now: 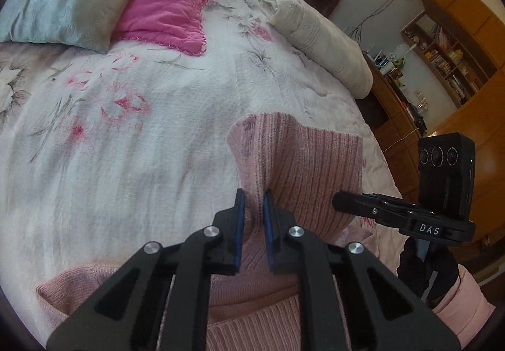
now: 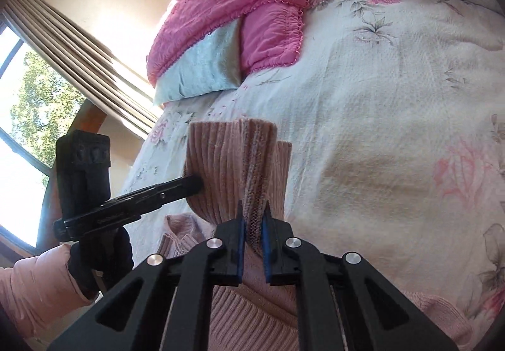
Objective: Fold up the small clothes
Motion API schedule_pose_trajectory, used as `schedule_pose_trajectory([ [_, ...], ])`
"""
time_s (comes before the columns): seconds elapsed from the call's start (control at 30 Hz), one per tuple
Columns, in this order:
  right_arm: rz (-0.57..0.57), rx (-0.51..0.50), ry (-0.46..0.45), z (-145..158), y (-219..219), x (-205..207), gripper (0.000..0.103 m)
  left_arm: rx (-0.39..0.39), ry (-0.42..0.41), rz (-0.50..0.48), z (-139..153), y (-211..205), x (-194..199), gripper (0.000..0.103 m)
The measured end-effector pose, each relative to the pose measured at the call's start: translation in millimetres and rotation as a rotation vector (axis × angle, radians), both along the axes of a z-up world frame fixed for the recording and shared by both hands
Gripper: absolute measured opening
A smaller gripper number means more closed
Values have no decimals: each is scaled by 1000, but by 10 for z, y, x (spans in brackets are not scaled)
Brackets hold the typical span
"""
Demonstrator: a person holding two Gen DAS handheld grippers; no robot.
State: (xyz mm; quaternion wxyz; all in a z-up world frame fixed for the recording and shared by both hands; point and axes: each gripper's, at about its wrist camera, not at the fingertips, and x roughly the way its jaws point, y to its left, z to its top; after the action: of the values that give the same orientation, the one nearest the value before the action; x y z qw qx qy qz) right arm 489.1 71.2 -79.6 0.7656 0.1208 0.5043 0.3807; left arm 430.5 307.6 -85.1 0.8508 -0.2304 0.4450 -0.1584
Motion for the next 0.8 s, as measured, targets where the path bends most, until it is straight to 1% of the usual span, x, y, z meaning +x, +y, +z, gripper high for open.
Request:
schedule_pose_trajectory([
  [0.07, 22, 0, -29, 68, -62, -199, 9, -1, -30, -16, 96, -6, -273, 9],
  [0.2, 77, -35, -68, 148, -129, -665, 9, 49, -67, -61, 184, -47, -860, 10],
  [0.27, 113, -79, -84, 119, -127, -925, 9, 83, -57, -87, 136, -106, -1141, 10],
  [0.37, 164, -175, -97, -28, -69, -1313, 9, 111, -7, -116, -76, -171, -1460, 11],
  [0.47, 194, -249, -59, -303, -97, -1620, 11, 135, 66, -133, -343, -204, -1747, 14],
  [0.5, 194, -277, -44, -400, -122, -1702, 13, 149, 91, -142, -435, -204, -1836, 14],
  [0.53, 193, -294, -23, -482, -172, -1790, 15, 163, 120, -150, -523, -197, -1917, 12],
  [0.6, 167, -272, 49, -613, -313, -1879, 16, 159, 169, -148, -643, -132, -2090, 12],
  [0.67, 116, -228, 109, -655, -475, -1929, 16, 115, 202, -116, -668, -7, -2198, 12],
  [0.73, 60, -200, 150, -642, -589, -1930, 19, 76, 219, -73, -605, 91, -2228, 13],
  [0.8, 7, -156, 178, -587, -630, -1894, 23, 31, 226, -38, -518, 108, -2189, 18],
])
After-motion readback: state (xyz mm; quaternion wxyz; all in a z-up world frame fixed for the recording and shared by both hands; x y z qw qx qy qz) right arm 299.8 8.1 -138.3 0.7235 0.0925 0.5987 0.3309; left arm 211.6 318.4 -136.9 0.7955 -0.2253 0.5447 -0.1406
